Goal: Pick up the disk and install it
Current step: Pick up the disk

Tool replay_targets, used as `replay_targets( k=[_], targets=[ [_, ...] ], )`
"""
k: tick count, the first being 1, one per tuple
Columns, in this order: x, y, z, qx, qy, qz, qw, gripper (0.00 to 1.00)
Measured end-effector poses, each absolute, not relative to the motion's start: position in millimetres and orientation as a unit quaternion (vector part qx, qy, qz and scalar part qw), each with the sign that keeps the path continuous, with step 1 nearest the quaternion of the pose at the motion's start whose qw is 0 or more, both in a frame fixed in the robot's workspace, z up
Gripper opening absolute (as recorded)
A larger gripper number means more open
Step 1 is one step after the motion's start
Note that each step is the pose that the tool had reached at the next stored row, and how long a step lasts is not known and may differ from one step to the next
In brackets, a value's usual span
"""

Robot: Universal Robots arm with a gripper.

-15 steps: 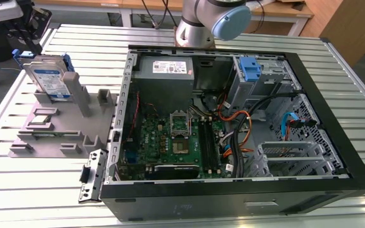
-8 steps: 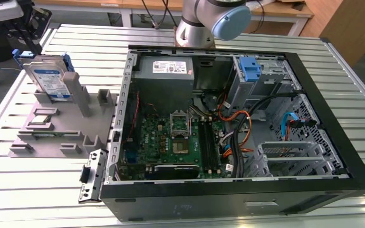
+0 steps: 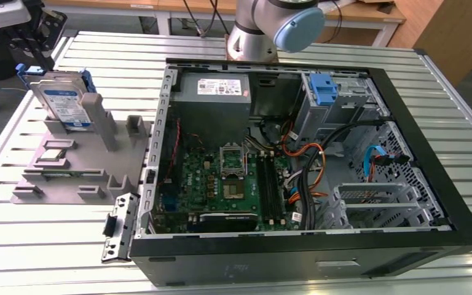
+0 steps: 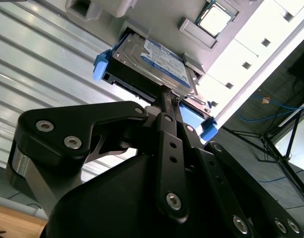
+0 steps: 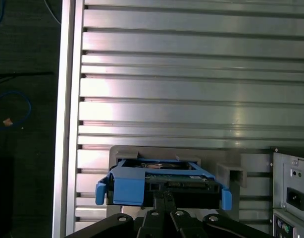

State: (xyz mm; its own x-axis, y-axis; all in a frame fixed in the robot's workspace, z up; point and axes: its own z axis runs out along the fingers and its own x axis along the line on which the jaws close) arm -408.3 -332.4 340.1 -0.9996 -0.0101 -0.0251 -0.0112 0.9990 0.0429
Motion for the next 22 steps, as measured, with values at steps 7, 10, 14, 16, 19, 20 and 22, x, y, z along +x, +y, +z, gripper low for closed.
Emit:
replay_targets(
  k=[7,10,14,16,19,20,22],
  targets=[
    [-408.3,-332.4,340.1,-0.010,1.000,0.022,0.012,0.10],
    [-408.3,-332.4,340.1,-0.011,1.000,0.022,0.012,0.10],
    [-408.3,-332.4,340.1,-0.013,1.000,0.022,0.012,0.10],
    [-408.3,-332.4,340.1,-0.014,1.000,0.022,0.012,0.10],
    [-408.3,-332.4,340.1,-0.015,1.000,0.022,0.012,0.10],
    [-408.3,-332.4,340.1,-0.015,1.000,0.022,0.012,0.10],
    [-408.3,-332.4,340.1,-0.016,1.000,0.022,0.012,0.10]
  ],
)
